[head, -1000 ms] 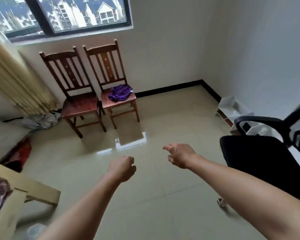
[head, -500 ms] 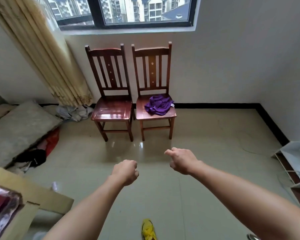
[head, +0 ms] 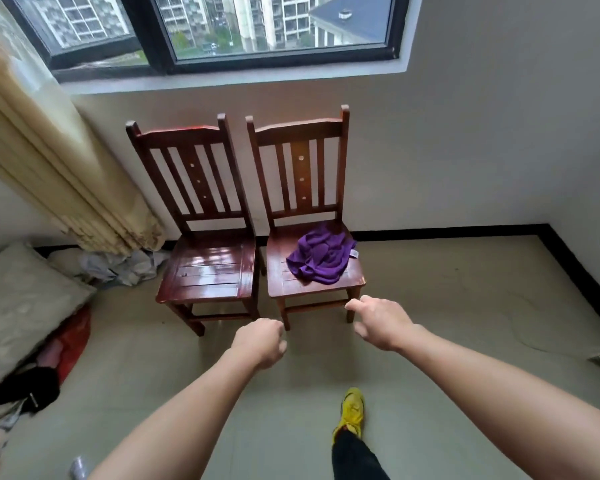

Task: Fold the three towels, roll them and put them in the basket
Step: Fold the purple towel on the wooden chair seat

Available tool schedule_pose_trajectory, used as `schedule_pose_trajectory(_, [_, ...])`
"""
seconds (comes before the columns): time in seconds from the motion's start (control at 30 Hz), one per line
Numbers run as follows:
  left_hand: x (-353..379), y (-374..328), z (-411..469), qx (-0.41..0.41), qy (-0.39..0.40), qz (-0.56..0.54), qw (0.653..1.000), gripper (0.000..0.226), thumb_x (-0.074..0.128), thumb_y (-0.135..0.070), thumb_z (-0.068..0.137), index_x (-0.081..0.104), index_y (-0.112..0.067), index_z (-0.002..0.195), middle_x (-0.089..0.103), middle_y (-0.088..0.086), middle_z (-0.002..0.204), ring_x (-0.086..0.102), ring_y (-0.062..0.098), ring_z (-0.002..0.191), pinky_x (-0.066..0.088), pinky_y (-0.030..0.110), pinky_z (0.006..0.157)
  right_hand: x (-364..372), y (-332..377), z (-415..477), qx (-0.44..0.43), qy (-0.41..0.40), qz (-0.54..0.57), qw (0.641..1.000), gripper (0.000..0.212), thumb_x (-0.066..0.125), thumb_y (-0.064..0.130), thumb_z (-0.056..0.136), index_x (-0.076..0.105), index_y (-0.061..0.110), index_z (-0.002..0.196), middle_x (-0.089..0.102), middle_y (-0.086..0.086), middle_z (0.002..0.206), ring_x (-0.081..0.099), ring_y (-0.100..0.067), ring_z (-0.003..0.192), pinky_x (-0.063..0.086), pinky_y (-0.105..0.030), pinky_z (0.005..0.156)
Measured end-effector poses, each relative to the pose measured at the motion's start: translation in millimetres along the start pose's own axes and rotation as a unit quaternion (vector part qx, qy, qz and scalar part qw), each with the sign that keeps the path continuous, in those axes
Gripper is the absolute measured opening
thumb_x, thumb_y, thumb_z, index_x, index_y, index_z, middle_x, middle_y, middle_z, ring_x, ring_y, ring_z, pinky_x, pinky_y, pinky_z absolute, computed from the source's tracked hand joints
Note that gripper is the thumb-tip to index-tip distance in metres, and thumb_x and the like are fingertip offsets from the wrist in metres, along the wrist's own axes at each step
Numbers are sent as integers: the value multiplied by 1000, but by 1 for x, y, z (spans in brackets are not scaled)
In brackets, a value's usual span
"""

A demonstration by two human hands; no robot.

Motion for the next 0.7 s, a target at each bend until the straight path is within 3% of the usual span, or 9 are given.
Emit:
schedule_pose_trajectory(0.17, [-34,18,120,-44,27,-33,998,26,47,-35,89,60,-20,106,62,4,115,58,26,107,45,33,80,-14,-51,138,-14,31,25,999,40,48,29,90,47,25,129,56,-6,120,58,-31,110,46,-37,87])
schedule_pose_trajectory(0.3, [-57,27,160,-63,4,-66,996,30,48,-36,89,61,-21,112,62,2,119,57,24,111,46,33,85,-34,-67,194,-26,30,15,999,37,49,29,89,50,24,125,58,-6,117,59,-31,107,46,-38,83])
schedule_pose_trajectory(0.5, [-58,60,223,-91,53,-106,989,29,47,-36,90,60,-20,110,62,1,118,57,23,109,46,33,83,-48,-72,297,-45,64,18,997,40,48,31,88,51,27,127,59,-4,116,59,-28,105,49,-37,83])
schedule_pose_trajectory(0.7, [-42,108,301,-83,117,-114,983,30,46,-35,90,59,-19,111,63,2,118,58,25,109,46,34,84,-12,-70,368,6,127,50,991,40,50,32,89,51,26,129,57,-5,122,58,-29,111,47,-37,86])
Point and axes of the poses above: each hand's wrist, its own z-axis towards the middle knuckle, its own x-axis out of the palm, y = z × x, the point moved 3 cm from there along z, towards the middle knuckle
